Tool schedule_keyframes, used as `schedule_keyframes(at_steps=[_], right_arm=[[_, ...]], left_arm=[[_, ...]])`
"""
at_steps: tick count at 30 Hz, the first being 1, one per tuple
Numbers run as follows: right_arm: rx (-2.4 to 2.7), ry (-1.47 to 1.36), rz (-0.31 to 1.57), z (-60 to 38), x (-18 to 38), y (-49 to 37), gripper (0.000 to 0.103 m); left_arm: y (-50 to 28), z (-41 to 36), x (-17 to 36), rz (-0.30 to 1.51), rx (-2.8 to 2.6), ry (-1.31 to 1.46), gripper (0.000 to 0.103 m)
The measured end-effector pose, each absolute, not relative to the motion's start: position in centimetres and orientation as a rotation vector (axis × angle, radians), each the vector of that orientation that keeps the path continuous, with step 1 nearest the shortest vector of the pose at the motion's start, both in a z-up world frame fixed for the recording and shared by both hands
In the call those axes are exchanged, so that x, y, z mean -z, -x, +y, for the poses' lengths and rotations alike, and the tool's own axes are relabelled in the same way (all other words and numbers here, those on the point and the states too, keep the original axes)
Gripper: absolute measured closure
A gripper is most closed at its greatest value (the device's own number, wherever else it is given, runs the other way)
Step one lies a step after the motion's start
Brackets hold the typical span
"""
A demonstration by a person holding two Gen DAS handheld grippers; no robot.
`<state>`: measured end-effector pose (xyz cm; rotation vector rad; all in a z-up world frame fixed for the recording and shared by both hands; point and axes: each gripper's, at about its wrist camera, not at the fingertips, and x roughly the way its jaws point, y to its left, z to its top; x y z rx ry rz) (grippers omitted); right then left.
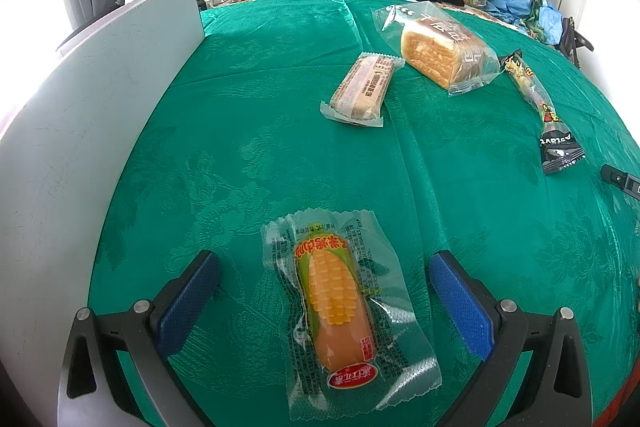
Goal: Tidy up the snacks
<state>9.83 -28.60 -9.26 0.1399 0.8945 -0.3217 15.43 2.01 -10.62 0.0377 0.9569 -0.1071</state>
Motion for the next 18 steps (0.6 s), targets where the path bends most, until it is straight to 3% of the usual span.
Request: schedule_keyframes(at_steps=[18], right_arm=[[0.322,-0.141,0.886,-28.57,9.56,-9.8,0.017]], left_arm=[[-15.43,2.02,10.64,0.956,0.108,-0.037,0.0]])
